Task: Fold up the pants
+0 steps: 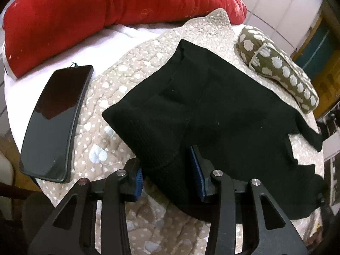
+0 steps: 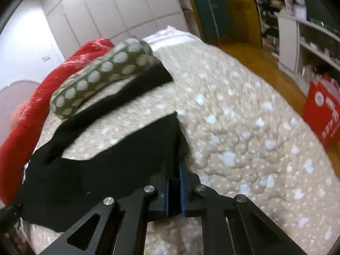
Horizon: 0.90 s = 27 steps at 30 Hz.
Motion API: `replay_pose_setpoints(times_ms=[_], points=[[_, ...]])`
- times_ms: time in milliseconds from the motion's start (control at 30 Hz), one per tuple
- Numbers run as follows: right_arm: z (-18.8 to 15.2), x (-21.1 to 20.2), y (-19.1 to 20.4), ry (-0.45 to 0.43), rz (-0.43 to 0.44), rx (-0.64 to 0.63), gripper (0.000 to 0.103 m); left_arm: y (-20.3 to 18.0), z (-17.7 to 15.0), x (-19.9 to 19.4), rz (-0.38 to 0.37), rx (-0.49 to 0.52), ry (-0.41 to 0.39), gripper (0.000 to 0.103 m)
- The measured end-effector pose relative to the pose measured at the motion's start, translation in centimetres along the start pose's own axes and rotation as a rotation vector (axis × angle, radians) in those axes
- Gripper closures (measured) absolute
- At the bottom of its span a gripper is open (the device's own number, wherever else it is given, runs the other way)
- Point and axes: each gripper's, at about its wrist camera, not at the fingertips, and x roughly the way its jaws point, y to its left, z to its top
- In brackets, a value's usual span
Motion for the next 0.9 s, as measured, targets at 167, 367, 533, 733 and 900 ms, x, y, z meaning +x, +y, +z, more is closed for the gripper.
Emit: replay_pose_setpoints(times_ms=[167, 367, 533, 733, 900], points=[[-0.5, -3.5, -1.4, -0.057, -0.084, -0.016, 0.096, 0.5, 0.0, -0.4, -0.018, -0.03, 0.014, 0.061], [-1.9, -0.4, -1.1, 0.006, -0.209, -0.065, 0.091, 0.8, -0.6, -1.0, -0.012, -0.026, 0.014, 0.054], [-0.5, -3.4, -0.9, -0.025, -0.207, -0.035, 0.086, 1.7, -0.3, -3.8, 0.038, -0.007, -0.029, 0.054], [-0.1, -3.6, 3.6, -0.004, 0.027, -0.099, 0.085, 1.3, 0.5, -6.2, 0.019, -0.001, -0.086, 0.048], [-1.6, -0.9, 9.7, 0.078, 0.197, -0.196, 0.085, -0.6, 0.7, -4.8, -0.023, 0.019, -0.064, 0.04]])
